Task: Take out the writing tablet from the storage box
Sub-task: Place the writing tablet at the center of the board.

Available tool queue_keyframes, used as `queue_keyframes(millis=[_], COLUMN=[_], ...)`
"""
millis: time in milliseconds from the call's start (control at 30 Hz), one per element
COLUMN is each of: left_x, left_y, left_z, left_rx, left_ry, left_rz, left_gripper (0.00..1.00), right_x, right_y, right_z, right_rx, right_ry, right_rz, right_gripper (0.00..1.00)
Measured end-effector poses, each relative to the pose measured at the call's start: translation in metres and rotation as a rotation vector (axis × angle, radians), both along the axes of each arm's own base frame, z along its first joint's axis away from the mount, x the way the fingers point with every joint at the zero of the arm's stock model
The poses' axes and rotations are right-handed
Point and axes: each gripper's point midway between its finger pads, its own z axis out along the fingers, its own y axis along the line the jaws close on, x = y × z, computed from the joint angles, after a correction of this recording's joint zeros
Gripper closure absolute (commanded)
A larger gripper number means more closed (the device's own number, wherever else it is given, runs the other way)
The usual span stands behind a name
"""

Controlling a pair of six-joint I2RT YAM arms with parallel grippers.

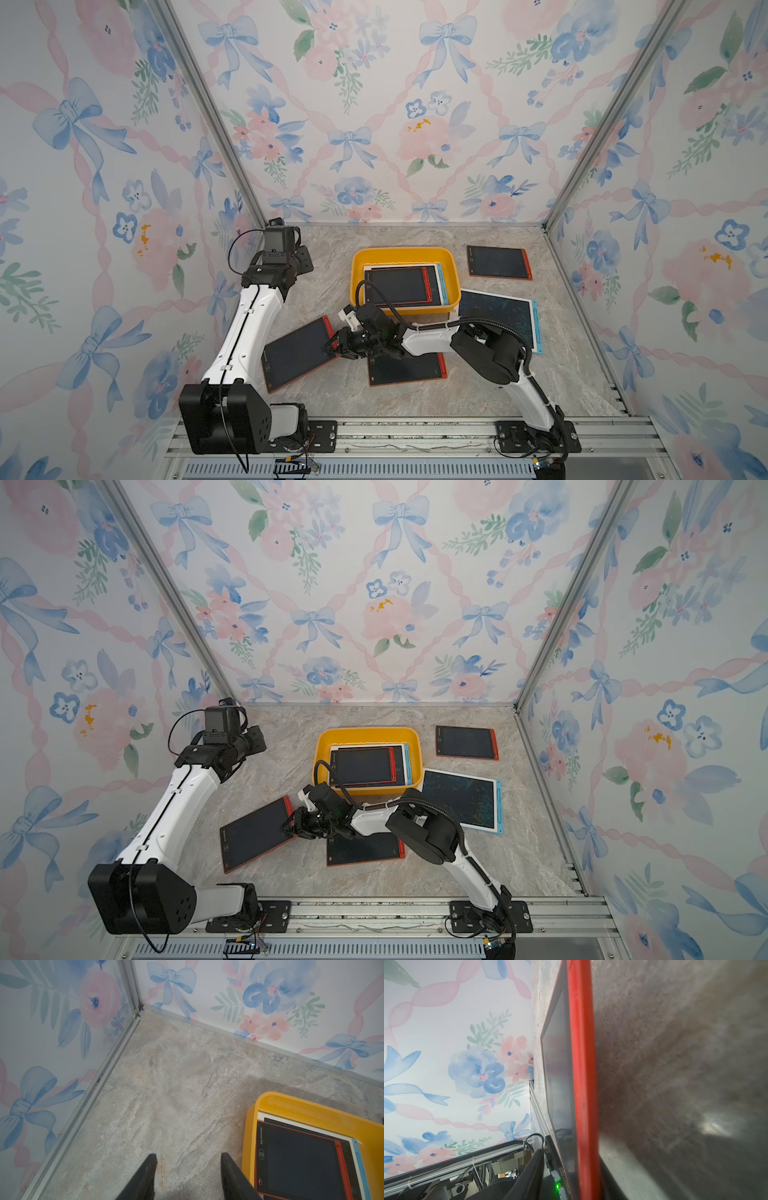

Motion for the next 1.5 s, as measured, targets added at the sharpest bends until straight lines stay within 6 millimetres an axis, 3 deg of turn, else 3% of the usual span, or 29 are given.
queue_keyframes(millis=[133, 233, 367, 467, 833, 933, 1133, 1233, 1300, 1500], left_x=[0.0, -0.001, -0.001, -0.001, -0.002, -0.002, 0.002, 0.005, 0.006, 0.013], left_y=[0.0, 0.0, 0.0, 0.0, 0.0, 0.0, -0.002, -0.002, -0.004, -0.032], left_z=[-0.002, -0.002, -0.002, -0.002, -0.007, -0.007, -0.02, -0.028, -0.033, -0.057], left_rx=[0.0, 0.0, 0.0, 0.0, 0.0, 0.0, -0.008, -0.011, -0.012, -0.018], left_ry=[0.005, 0.005, 0.005, 0.006, 0.017, 0.017, 0.05, 0.071, 0.085, 0.142], left_rz=[0.0, 0.0, 0.0, 0.0, 0.0, 0.0, -0.008, -0.007, -0.012, -0.061], left_gripper=[0.49, 0.49, 0.49, 0.49, 0.48, 0.45, 0.4, 0.39, 0.37, 0.24], right_x=[0.0, 0.0, 0.001, 0.002, 0.006, 0.007, 0.011, 0.02, 0.036, 0.122], right_y=[-0.003, -0.005, -0.009, -0.01, -0.031, -0.038, -0.054, -0.073, -0.095, -0.192], right_z=[-0.006, -0.009, -0.009, 0.003, 0.019, 0.034, 0.089, 0.116, 0.133, 0.162], right_rx=[-0.018, -0.035, -0.061, -0.067, -0.212, -0.247, -0.277, -0.293, -0.313, -0.422], right_ry=[-0.001, 0.0, -0.012, -0.044, -0.135, -0.17, -0.271, -0.32, -0.349, -0.408], right_rz=[-0.003, -0.011, -0.014, -0.013, -0.018, -0.021, -0.024, -0.033, -0.055, -0.207], right_gripper=[0.55, 0.44, 0.15, 0.03, 0.03, 0.03, 0.03, 0.03, 0.03, 0.03])
